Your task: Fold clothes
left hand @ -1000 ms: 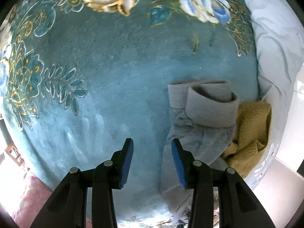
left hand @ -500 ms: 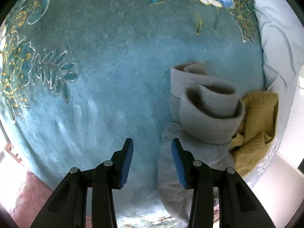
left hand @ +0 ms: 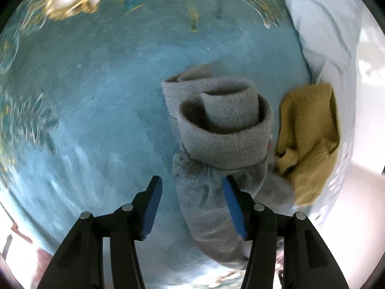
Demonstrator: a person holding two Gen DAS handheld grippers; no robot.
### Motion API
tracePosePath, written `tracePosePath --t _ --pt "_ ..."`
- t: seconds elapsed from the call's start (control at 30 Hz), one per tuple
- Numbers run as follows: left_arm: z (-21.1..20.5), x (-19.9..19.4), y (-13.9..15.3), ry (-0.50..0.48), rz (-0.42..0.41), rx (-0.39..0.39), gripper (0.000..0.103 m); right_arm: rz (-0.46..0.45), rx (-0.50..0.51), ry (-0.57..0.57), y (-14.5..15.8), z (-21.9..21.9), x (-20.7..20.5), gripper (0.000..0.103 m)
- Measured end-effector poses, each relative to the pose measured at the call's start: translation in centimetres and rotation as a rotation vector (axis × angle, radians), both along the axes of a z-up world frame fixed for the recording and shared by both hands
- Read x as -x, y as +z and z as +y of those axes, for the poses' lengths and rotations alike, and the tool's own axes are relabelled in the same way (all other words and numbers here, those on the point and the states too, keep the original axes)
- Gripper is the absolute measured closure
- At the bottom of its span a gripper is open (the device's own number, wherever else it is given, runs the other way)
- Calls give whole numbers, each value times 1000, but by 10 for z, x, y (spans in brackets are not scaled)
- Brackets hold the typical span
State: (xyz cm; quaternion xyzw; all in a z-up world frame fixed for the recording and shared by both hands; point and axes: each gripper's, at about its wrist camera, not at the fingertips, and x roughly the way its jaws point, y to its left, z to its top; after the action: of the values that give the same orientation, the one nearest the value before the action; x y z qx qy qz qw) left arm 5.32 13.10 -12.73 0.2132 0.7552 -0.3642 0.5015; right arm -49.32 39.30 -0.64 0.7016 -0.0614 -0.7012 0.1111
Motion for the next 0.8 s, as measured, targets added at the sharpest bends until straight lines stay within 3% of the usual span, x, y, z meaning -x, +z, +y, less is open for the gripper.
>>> tracePosePath --t 0.1,0.23,0.33,0.37,0.5,0.67,0.77,0.8 --pt "-8 16 -10 -40 -24 -1 49 -69 -16 -85 -18 40 -19 58" --pt "-15 40 -18 -6 -6 -8 50 -142 -3 -192 -37 81 -42 58" --pt "-17 52 -14 5 -21 3 81 -153 20 -196 -43 85 -42 58" --pt "-17 54 -10 7 -31 8 86 -151 20 -182 -45 83 -40 58" --pt "-16 60 7 17 -69 29 88 -107 6 -124 -50 70 -21 54" --pt "-7 71 18 59 -61 4 88 -108 -86 -143 -81 67 3 54" --pt "8 19 30 82 -63 -22 88 -131 -91 -189 -99 66 10 57" --pt "18 -9 42 92 -59 -29 88 -139 -90 -200 -103 64 11 68"
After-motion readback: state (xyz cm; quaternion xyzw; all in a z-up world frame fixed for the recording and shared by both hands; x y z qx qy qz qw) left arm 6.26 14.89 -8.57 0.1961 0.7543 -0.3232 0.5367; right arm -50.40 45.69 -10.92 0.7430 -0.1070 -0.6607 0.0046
